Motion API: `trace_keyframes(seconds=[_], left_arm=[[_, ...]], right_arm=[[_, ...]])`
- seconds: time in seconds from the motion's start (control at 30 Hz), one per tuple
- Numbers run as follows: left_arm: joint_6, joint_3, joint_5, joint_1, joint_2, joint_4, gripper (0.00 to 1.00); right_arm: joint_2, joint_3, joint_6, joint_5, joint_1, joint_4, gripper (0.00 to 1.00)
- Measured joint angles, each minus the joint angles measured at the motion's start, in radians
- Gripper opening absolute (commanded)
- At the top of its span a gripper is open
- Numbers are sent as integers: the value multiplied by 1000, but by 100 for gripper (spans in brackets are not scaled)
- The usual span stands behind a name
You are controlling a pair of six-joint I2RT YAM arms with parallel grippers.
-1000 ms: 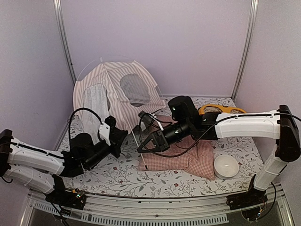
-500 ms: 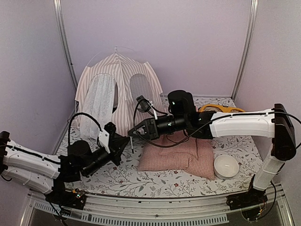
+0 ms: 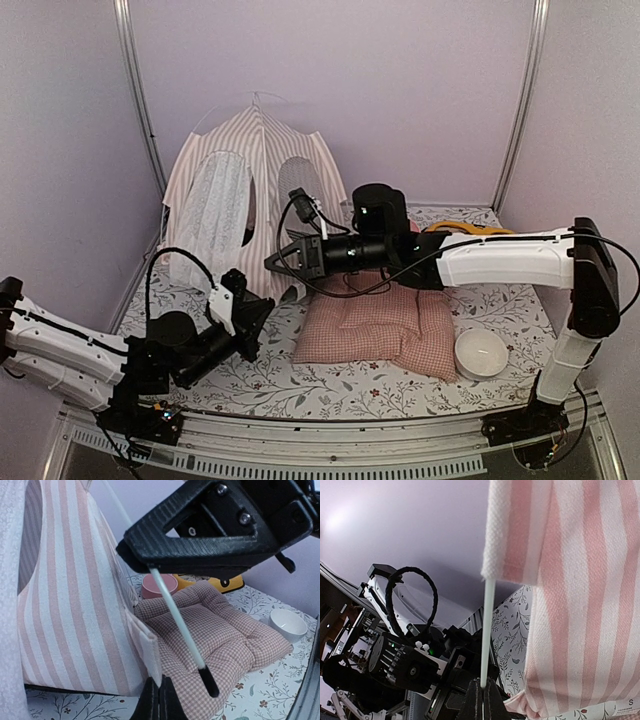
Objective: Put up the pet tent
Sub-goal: Insert the tent pole into the pole socket of the pet tent.
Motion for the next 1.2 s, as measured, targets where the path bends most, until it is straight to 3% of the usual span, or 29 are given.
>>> trace_keyframes(seconds=[1.2], left_arm=[[-80,0,-115,-47,16,-10,0]], right_arm=[[51,90,73,45,-27,-1,0]])
